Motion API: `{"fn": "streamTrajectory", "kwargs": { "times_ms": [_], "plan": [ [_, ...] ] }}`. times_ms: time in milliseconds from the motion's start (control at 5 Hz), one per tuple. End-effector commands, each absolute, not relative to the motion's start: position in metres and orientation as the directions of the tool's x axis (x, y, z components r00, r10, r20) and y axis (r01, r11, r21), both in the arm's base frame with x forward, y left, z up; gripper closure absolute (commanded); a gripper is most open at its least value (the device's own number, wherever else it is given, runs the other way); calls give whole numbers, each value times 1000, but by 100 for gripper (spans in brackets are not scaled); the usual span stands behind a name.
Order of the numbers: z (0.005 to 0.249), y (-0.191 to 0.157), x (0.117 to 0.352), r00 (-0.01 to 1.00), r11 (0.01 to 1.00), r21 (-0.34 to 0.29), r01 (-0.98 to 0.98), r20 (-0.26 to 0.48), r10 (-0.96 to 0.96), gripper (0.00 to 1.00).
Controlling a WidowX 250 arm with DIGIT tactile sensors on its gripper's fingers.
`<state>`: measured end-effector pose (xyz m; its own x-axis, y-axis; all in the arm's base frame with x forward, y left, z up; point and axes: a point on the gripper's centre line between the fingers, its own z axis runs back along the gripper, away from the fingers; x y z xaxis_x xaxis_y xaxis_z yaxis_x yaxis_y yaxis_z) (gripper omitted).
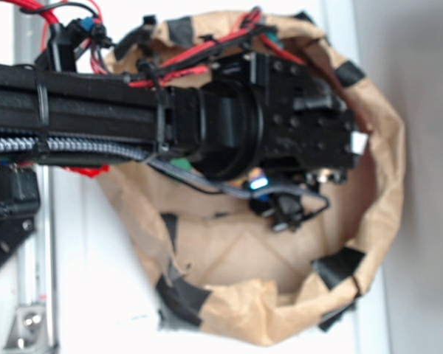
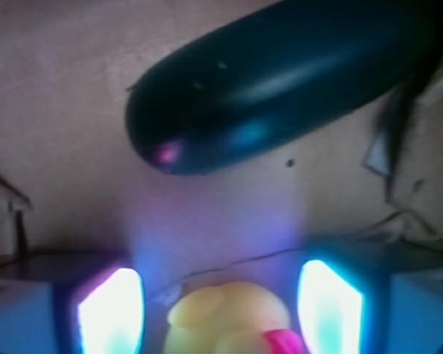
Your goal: Grab the yellow duck.
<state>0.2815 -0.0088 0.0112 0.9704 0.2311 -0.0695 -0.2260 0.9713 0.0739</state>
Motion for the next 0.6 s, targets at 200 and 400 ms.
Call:
{"fn": "streamTrajectory", "kwargs": {
  "times_ms": [200, 400],
  "plan": [
    [30, -16, 272, 980, 979, 71, -191, -38, 194, 100],
    [67, -19, 285, 988, 985, 85, -151, 15, 151, 100]
  ]
}}
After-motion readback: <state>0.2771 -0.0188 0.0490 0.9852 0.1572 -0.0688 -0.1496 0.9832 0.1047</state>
